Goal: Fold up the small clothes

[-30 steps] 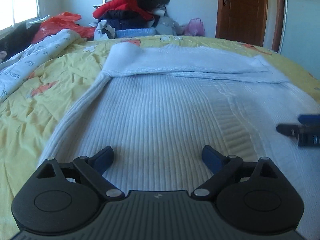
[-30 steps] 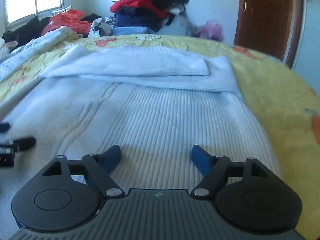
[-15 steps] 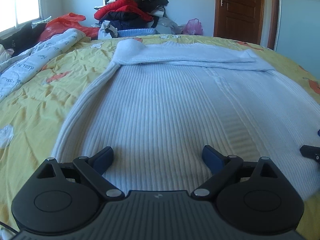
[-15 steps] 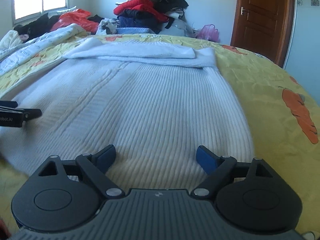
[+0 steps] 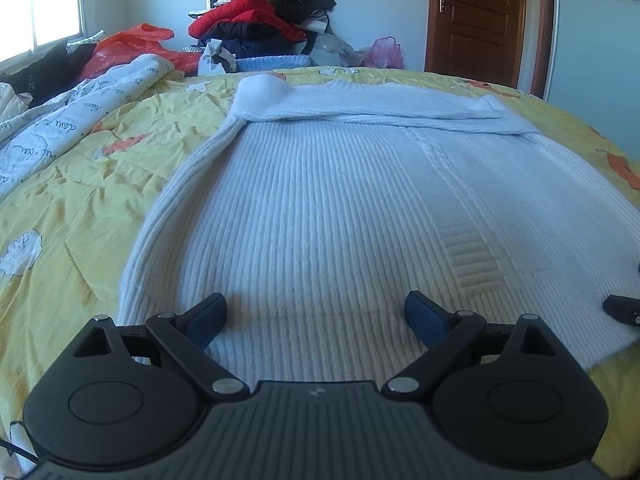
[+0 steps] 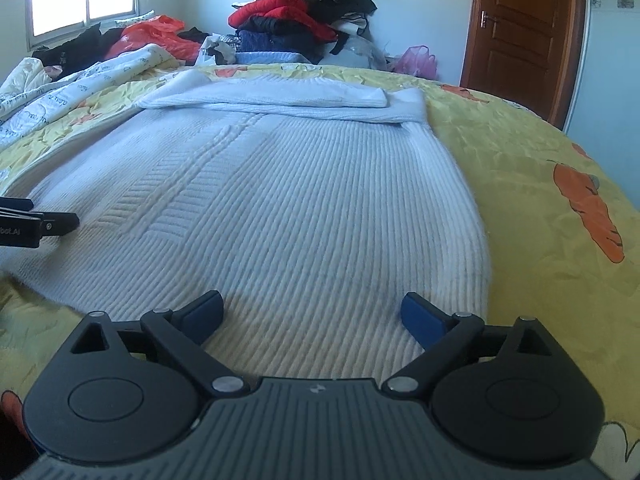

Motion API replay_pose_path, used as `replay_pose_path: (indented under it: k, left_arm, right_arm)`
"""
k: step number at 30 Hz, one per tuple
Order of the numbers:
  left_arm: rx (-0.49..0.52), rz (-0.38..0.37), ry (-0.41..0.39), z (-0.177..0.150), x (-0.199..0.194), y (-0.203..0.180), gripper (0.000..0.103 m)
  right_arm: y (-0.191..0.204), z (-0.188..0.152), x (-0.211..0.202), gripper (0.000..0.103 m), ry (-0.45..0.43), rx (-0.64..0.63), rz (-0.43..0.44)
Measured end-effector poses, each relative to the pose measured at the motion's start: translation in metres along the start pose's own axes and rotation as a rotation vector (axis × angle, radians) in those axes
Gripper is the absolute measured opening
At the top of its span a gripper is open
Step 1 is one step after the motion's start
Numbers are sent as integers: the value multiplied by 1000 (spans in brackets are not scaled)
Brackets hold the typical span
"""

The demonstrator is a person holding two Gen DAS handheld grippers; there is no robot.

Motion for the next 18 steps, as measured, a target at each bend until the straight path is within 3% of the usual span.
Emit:
replay_pose_path:
  k: [18]
  left_arm:
    - [-4,0,-12,-17,-16,2,99]
  right_arm:
    - [-1,-9,-8,100,-6,4,-7]
Point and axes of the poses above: each gripper's, at about its wrist camera, not at the fingertips, and x roughly the way its jaws point, y to its left, z to its top, the point moved 1 cm from there along x, roughly the way its jaws point, and after that the axes turned 1 degree about -x, right-handed, at the moved point
